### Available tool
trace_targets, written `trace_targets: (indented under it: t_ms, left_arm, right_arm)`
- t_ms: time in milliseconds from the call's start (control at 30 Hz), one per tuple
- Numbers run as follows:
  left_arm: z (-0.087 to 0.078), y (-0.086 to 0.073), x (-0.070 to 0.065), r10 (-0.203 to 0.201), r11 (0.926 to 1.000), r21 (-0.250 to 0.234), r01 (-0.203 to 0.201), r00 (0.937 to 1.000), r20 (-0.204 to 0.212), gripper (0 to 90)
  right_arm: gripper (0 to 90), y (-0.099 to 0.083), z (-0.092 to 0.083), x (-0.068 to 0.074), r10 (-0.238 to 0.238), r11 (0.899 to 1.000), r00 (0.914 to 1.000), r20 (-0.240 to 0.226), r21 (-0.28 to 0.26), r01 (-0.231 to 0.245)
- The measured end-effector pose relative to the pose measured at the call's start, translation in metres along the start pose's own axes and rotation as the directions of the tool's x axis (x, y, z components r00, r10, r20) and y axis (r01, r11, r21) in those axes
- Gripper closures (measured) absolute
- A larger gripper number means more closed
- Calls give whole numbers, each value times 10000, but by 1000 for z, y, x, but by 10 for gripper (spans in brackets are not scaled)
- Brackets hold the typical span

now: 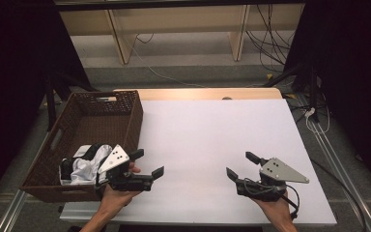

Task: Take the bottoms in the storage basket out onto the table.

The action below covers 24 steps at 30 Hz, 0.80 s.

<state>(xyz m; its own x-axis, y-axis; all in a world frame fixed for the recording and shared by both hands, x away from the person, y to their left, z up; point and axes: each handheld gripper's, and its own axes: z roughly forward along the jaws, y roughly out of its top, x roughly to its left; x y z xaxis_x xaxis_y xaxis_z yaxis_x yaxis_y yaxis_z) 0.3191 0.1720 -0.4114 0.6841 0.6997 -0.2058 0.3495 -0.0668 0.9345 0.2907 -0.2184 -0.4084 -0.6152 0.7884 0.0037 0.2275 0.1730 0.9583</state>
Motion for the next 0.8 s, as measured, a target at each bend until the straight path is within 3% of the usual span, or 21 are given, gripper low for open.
trace_targets:
  t_ms: [800]
  left_arm:
    - [0, 1, 0, -22, 10000, 35, 22, 10000, 20, 19]
  right_arm:
    - [212, 0, 0, -1, 114, 9999, 9999, 99, 52, -115]
